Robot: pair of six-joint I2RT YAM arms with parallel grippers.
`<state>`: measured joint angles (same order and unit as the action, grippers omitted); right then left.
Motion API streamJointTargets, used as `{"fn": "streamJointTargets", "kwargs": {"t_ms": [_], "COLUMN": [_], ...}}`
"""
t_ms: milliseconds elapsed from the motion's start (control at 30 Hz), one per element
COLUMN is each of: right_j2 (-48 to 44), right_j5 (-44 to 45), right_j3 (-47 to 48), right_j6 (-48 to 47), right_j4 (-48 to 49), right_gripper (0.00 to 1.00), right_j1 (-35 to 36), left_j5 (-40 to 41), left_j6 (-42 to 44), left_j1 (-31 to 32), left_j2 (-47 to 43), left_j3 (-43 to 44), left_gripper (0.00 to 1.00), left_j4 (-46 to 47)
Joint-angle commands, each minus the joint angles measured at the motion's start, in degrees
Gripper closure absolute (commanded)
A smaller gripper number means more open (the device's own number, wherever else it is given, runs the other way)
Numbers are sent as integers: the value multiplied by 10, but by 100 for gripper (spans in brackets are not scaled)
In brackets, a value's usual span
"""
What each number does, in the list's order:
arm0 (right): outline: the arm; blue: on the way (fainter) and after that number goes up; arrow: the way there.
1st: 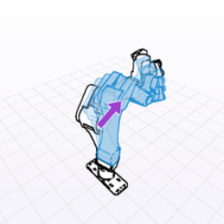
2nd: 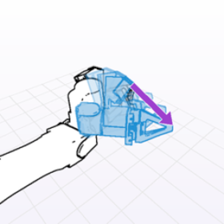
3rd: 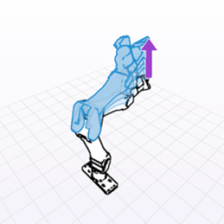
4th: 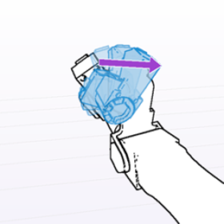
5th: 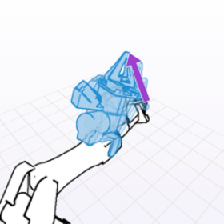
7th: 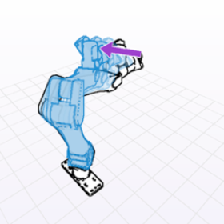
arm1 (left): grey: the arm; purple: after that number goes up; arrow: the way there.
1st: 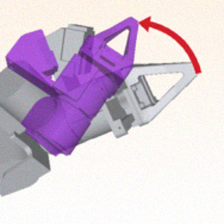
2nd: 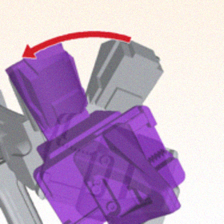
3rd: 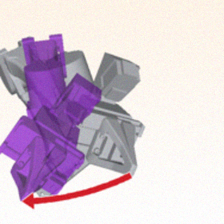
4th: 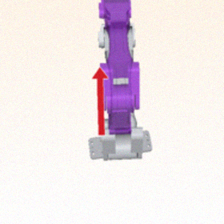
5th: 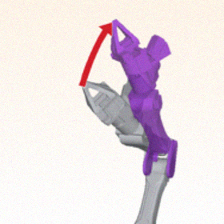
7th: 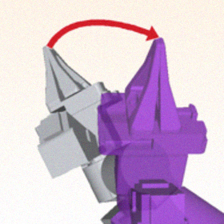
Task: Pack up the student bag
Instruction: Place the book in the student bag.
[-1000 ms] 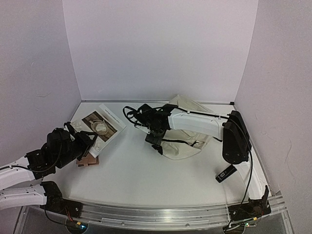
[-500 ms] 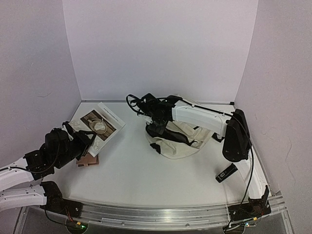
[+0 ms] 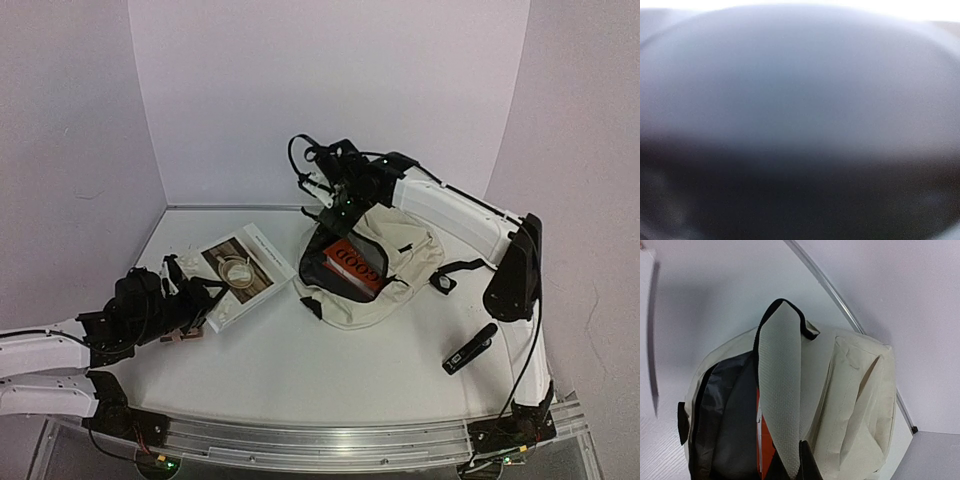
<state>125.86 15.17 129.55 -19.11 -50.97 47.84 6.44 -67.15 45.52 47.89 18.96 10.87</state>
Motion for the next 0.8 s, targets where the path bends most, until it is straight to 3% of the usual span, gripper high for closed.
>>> {"fn": "streamJointTargets", "kwargs": {"t_ms": [0,167,367,767], "right_j2": [-59,-55,-49,-78], "right_j5": [-72,-99,-136,-193], "right_j3": [41,56,73,40], "right_j6": [15,33,62,85], "right_j4": [20,20,19,19], "right_gripper": [100,100,100,100], "right_j1": [4,0,1,1], "left_j5": [-122,-172,-171,-96], "left_j6": [14,-13,-64,-154], "left_j1": [-2,-2,-2,0], "left_j2": [84,207,337,479], "left_j3": [10,45,75,247], "left_gripper": [100,100,100,100], "left_j4": [201,307,438,333]}}
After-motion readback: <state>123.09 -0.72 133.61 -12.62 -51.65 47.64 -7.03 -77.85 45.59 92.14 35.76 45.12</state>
